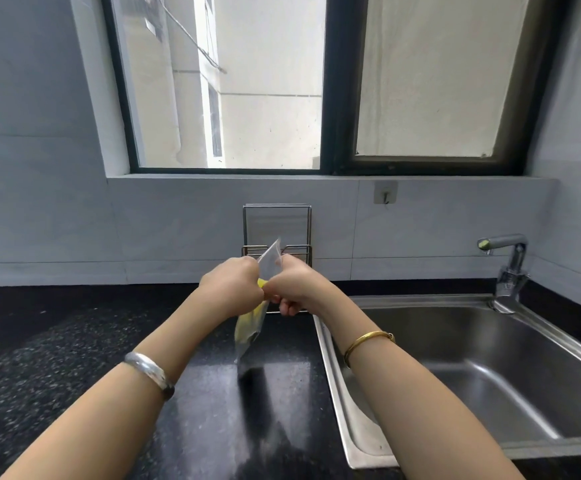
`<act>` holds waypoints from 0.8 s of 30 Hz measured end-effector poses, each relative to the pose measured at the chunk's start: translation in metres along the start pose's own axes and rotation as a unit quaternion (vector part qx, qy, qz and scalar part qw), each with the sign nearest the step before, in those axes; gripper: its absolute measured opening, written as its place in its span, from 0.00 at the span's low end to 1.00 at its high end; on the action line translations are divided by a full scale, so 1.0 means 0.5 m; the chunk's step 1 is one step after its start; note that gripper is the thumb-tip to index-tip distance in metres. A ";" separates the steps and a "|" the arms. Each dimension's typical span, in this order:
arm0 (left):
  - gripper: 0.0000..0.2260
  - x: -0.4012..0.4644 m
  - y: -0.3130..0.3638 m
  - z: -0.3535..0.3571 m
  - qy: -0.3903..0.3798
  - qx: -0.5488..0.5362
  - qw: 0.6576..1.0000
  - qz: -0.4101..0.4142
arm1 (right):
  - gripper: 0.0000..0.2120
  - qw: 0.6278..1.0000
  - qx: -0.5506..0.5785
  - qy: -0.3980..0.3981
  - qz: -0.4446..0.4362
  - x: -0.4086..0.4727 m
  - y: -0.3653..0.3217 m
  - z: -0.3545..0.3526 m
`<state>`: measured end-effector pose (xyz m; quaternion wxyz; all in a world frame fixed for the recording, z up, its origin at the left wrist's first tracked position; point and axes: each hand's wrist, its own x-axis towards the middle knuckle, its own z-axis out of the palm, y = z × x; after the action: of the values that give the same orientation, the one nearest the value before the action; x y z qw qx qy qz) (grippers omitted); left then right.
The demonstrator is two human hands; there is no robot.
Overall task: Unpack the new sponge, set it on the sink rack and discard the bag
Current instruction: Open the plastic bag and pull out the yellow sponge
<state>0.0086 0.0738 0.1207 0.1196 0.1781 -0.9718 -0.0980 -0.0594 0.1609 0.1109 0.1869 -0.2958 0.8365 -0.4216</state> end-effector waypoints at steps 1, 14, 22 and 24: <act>0.04 0.001 -0.002 0.000 0.008 0.009 1.000 -0.001 | 0.13 1.000 0.009 0.003 0.005 0.000 0.001 0.002; 0.07 0.018 -0.044 -0.022 0.047 0.004 0.996 -0.080 | 0.11 0.998 -0.018 0.025 0.048 0.000 0.037 -0.021; 0.06 -0.009 0.023 -0.024 0.153 -0.004 0.982 0.113 | 0.14 0.998 0.060 0.012 0.011 -0.009 0.008 -0.002; 0.06 -0.003 0.031 -0.023 0.086 0.023 0.991 0.096 | 0.14 0.997 0.072 0.027 -0.015 -0.011 -0.001 0.002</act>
<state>0.0082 0.0872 0.1352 0.2073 0.0947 -0.9725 -0.0478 -0.0542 0.1638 0.1111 0.1785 -0.2826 0.8042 -0.4915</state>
